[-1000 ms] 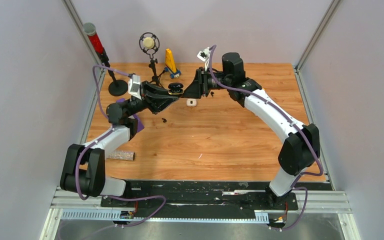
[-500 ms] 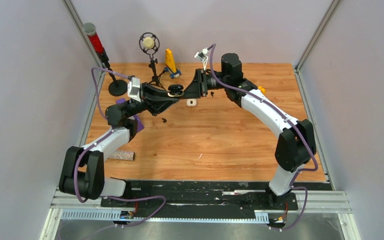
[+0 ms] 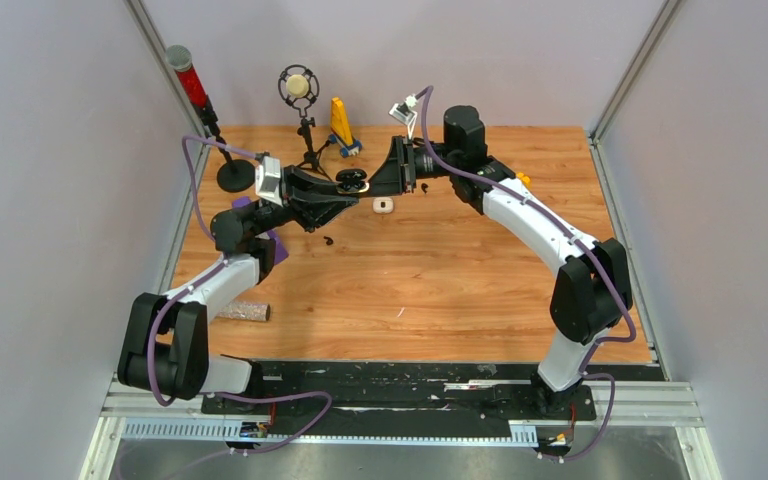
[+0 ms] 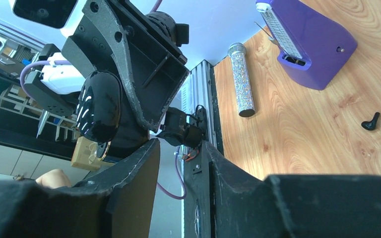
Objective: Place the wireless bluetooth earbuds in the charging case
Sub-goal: Pick up the earbud from the center of the board.
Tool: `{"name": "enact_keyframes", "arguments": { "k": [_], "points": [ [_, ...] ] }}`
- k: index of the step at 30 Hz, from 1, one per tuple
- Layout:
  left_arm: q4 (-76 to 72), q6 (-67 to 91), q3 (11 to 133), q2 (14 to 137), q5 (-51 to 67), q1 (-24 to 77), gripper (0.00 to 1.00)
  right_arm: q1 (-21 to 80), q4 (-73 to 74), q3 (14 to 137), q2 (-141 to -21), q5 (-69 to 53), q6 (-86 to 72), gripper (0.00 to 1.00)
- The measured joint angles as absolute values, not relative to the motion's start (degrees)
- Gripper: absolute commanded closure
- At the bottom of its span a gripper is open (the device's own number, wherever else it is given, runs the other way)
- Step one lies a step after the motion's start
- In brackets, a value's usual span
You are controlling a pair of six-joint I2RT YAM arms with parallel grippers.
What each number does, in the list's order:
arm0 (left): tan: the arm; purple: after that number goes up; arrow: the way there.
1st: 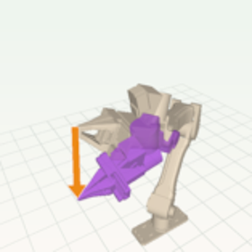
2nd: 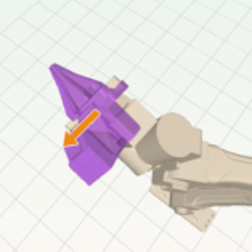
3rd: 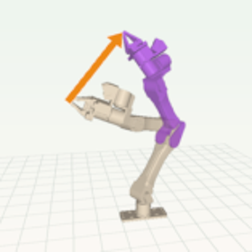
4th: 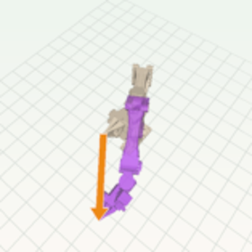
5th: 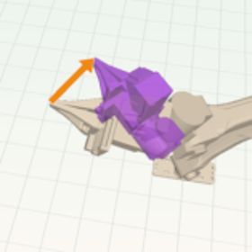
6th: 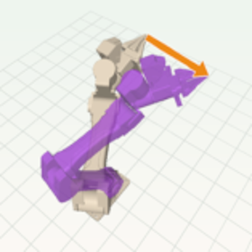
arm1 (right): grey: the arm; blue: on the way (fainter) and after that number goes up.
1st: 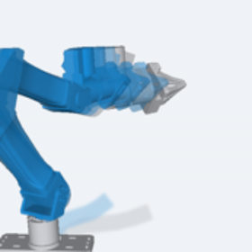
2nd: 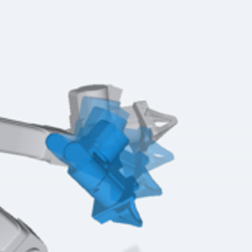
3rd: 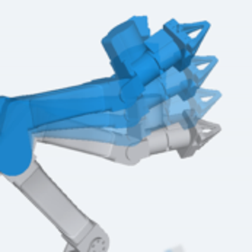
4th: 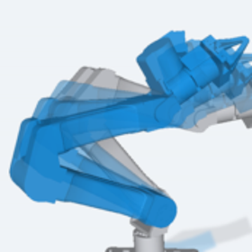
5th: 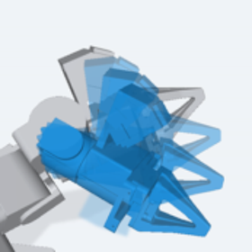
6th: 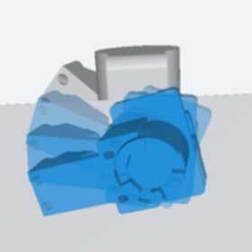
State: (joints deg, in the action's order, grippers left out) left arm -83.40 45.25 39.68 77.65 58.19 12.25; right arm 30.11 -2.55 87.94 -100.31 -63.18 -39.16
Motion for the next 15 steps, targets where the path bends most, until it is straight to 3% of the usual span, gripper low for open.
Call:
{"name": "enact_keyframes", "arguments": {
  "k": [7, 15],
  "points": [
    [-83.09, 43.97, 39.68, 77.65, 59.53, 12.27, 1.00, 29.34, 2.31, 89.27, -100.33, -62.13, -34.44, 0.48],
    [-81.08, 41.82, 39.66, 77.67, 65.91, 11.60, 1.00, 23.46, 24.12, 107.37, -108.36, -48.56, -8.23, 0.43]
  ]
}}
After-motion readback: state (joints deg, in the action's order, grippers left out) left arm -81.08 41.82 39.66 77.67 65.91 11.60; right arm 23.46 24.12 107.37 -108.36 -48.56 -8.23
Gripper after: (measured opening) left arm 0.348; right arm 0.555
